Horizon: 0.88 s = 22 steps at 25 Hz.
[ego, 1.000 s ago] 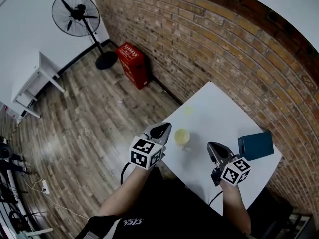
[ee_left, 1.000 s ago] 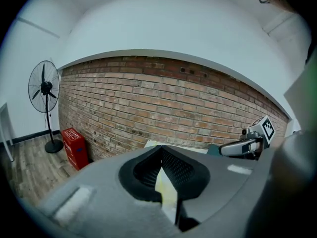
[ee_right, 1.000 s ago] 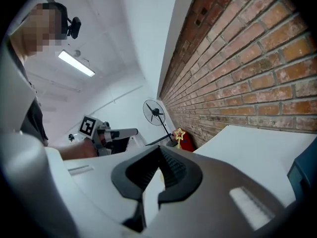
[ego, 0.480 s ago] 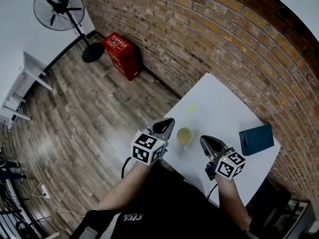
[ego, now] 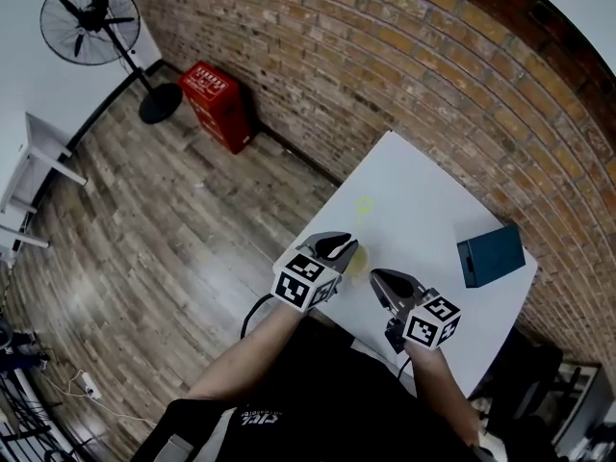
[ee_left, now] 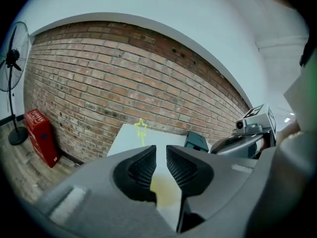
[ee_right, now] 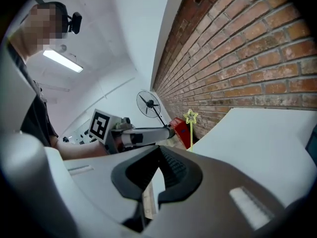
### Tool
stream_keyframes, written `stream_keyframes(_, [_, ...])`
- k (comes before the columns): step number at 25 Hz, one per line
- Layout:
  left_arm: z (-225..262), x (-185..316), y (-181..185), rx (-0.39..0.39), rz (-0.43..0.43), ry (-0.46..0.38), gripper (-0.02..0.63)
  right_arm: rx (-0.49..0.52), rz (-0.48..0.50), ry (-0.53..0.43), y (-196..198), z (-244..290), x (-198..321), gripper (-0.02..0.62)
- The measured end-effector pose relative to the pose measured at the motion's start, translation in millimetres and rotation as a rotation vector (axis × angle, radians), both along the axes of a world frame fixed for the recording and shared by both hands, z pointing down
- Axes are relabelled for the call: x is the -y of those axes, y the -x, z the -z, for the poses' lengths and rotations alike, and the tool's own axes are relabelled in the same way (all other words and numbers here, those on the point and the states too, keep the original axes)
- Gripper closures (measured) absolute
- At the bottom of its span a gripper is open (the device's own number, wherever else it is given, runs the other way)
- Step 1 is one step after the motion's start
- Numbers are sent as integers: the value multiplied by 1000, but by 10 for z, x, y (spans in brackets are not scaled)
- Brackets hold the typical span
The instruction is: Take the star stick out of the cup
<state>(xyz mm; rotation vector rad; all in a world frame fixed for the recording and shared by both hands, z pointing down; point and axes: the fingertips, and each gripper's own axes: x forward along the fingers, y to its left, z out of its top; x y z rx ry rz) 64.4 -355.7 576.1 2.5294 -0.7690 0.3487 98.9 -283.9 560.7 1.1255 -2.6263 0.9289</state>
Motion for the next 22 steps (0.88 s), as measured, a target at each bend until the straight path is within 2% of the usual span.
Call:
stream_keyframes(4, [-188,61,-197,40,-35,18,504,-9,-57,32,-186,-93,-133,595])
stream_keyframes(10, [-498,227,-351,115,-29,41,472,-16,-142,69,-493,-227,-267,595])
stream_keyframes(15, [-566,290,-483,118,-59,46,472,-11,-187,81,-654,-278,-286,595])
stream_keyframes(22, [-535,322,-510,123,-43,33,474,-7,-207,86,-819,-286,-231,595])
